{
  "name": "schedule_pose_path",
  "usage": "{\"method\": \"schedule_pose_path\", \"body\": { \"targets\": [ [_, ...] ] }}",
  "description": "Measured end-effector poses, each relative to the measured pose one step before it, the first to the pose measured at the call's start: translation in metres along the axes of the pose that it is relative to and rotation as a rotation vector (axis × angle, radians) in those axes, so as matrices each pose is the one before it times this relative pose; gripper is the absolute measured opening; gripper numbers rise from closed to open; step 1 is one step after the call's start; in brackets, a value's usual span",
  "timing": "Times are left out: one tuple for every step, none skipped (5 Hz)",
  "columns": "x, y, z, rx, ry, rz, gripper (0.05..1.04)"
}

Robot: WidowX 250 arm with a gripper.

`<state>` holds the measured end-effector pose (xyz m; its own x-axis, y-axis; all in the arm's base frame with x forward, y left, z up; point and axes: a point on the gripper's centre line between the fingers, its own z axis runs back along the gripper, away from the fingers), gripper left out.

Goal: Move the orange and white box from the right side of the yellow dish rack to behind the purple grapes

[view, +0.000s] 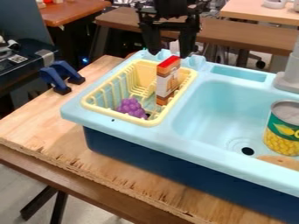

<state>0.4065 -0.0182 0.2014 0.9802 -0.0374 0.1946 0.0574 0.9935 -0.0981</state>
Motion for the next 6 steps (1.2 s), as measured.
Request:
{"method": "schedule_pose_path", "body": {
  "targets": [
    [0.00283,-0.00587,-0.00509,-0.0009,0.0202,-0.0155,1.007],
    [0.0003,0.00448,-0.01037,0.02,0.0391,0.0095,1.007],
    [-0.0009,0.00691,-0.00673,0.0315,0.0316,-0.0005,1.006],
    [0.00102,0.00729,-0.00041,0.0226,-0.0058,0.0192,1.005],
    [-0.00056,0.00442,0.00051,0.0011,0.0028,0.0014,1.005],
    [0.00091,0.00218,0.00006,0.0023,-0.0062,-0.0124,0.95]
  ]
}}
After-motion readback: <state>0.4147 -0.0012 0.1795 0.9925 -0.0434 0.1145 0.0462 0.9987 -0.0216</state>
